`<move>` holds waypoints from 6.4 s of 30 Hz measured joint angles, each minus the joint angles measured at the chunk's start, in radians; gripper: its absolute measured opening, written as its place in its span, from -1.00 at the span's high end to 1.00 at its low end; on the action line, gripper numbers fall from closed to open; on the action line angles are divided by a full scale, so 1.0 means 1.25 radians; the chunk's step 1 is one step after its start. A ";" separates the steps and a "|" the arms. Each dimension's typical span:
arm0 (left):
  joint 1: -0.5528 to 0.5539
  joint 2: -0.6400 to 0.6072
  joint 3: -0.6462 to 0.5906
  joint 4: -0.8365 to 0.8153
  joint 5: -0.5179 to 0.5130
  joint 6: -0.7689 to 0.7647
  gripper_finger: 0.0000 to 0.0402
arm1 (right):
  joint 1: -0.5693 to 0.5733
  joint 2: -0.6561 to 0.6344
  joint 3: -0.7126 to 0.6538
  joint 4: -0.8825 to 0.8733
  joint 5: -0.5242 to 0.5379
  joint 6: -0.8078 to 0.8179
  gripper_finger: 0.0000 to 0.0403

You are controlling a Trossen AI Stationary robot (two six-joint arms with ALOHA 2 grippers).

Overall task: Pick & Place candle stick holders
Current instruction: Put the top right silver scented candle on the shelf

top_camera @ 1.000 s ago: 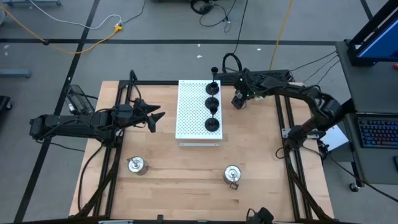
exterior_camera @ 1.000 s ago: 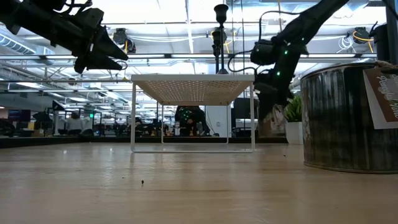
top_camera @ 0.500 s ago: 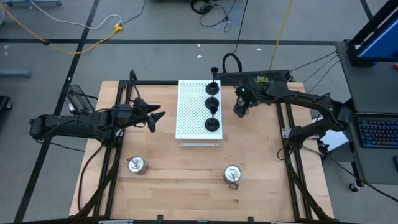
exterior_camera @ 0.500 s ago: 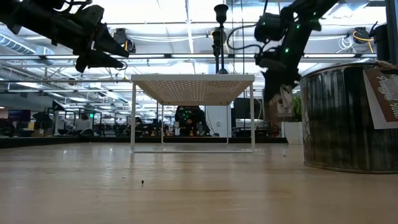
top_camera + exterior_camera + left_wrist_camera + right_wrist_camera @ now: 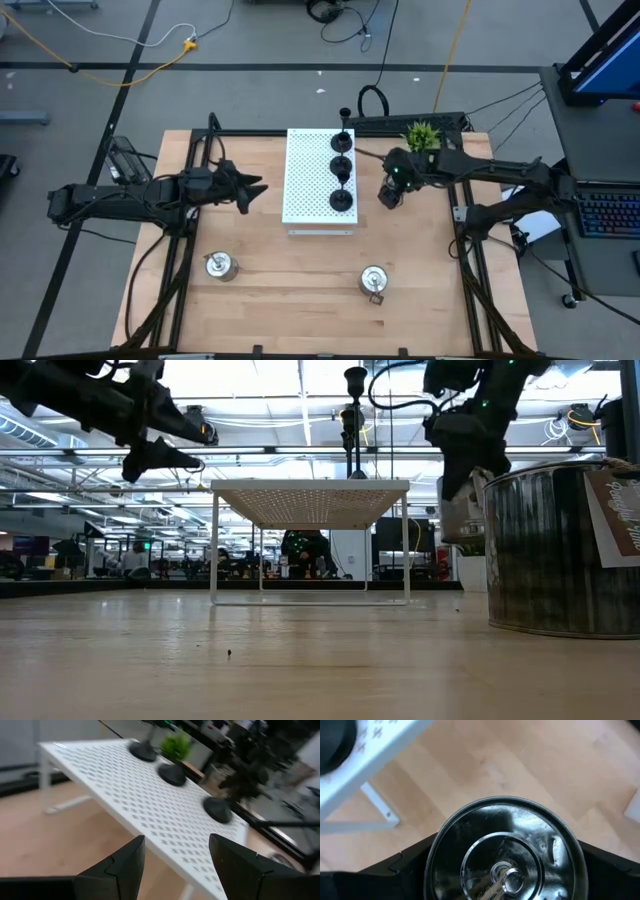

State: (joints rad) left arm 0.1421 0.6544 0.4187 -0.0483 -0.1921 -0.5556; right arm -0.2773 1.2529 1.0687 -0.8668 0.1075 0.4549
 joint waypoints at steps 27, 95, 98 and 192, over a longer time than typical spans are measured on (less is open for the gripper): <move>-0.156 0.000 0.000 0.111 0.069 -0.113 -0.12 | 0.220 -0.004 0.000 0.063 -0.055 0.071 -0.71; -0.541 0.320 0.313 0.034 0.065 0.071 -0.12 | 0.533 0.464 0.578 0.423 0.090 0.025 -0.70; -0.528 0.320 0.313 -0.003 0.050 0.063 -0.12 | 0.534 0.463 0.578 0.428 0.103 0.042 -0.70; -0.424 0.509 0.311 0.348 0.025 0.064 -0.97 | 0.463 0.462 0.562 0.493 0.100 0.066 -0.68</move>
State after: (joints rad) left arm -0.3882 1.2911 0.8078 0.3873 -0.1608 -0.4757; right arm 0.3012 1.8309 1.7706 -0.2500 0.2321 0.5369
